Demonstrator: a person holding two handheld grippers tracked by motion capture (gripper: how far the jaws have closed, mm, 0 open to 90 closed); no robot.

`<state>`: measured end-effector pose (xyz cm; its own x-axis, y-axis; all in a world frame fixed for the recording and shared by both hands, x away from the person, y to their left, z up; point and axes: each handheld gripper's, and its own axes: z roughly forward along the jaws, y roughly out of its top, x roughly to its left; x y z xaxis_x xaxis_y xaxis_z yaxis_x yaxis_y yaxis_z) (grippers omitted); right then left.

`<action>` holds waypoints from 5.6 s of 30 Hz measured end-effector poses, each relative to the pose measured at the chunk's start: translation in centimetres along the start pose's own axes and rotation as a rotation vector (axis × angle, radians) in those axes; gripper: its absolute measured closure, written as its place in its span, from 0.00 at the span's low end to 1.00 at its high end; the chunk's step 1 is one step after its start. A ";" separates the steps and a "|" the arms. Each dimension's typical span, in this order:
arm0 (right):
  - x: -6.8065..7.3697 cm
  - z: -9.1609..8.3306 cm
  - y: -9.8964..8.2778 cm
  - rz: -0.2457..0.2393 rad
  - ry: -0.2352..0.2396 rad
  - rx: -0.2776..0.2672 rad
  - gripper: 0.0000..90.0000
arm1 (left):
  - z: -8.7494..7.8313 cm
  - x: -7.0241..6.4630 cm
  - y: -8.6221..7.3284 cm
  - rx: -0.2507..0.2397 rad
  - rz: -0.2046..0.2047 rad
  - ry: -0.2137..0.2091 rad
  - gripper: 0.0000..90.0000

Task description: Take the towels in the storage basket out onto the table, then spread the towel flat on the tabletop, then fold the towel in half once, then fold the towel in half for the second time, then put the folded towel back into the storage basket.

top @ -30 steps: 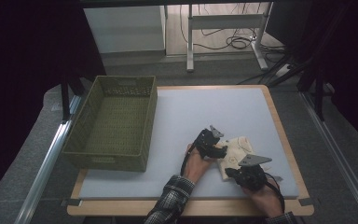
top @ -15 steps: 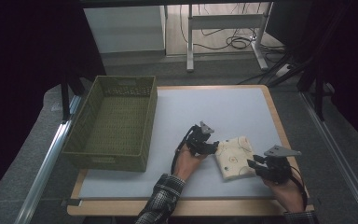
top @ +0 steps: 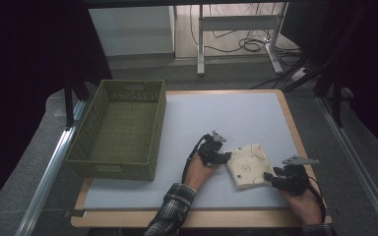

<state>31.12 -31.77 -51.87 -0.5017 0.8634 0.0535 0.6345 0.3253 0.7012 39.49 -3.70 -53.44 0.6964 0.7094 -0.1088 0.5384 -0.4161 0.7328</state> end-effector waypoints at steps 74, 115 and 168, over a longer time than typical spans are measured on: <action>10.4 0.9 12.9 -0.158 0.231 -0.125 0.91 | -15.7 8.1 2.6 -0.014 0.044 0.231 0.95; 22.5 6.8 23.7 -0.219 0.395 -0.156 0.91 | -28.9 17.8 -1.1 -0.052 -0.103 0.446 0.95; 33.8 17.5 26.0 -0.431 0.248 0.061 0.90 | -26.6 25.3 -8.3 0.256 -0.166 0.579 0.95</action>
<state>40.95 12.61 -44.24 -0.8457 0.5304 -0.0592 0.3686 0.6607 0.6539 40.03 32.82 -44.45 0.2649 0.9376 0.2252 0.7625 -0.3467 0.5463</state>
